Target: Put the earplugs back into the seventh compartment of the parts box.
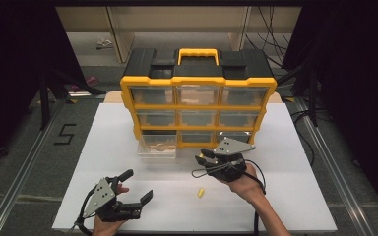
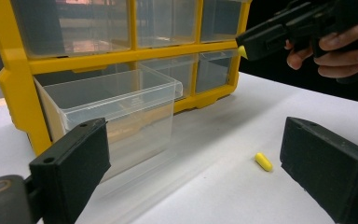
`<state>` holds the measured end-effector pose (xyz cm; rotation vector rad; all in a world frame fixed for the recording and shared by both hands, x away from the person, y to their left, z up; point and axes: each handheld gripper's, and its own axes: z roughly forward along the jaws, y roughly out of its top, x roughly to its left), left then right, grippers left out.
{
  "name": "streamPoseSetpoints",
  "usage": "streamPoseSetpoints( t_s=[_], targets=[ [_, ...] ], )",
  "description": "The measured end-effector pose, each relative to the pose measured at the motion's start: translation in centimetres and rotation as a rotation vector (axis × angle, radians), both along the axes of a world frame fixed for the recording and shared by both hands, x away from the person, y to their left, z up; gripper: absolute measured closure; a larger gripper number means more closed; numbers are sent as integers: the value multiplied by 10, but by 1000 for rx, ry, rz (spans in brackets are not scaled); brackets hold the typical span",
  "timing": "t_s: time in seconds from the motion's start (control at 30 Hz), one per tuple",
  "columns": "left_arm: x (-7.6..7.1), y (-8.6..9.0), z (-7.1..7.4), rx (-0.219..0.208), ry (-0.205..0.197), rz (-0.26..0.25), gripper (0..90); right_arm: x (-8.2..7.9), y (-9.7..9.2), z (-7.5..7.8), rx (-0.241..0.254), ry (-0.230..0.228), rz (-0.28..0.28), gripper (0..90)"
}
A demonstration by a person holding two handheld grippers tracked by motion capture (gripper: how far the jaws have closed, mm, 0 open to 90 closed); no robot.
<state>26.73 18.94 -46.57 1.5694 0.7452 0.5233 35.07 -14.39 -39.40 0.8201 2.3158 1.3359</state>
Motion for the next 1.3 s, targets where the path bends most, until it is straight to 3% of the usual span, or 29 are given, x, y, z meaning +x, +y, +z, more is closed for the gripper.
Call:
streamPoseSetpoints(
  t_s=[0.3, 0.5, 0.67, 0.77, 1.07, 1.3],
  targets=[
    [0, 1, 0, -4, 1, 5, 79, 8, 16, 11, 35, -18, 4, 680],
    [1, 1, 0, 1, 5, 5, 79, 13, 27, 13, 20, -18, 17, 683],
    [1, 1, 0, 1, 8, 3, 78, 20, 42, 21, 43, -29, 30, 685],
    [1, 1, 0, 2, 5, 4, 79, 26, 48, 18, 64, -5, 32, 686],
    [1, 2, 0, 0, 5, 5, 79, 38, 73, 7, 69, -5, 25, 686],
    [1, 1, 0, 2, 5, 4, 79, 46, 79, 1, 76, 15, 9, 684]
  ],
)
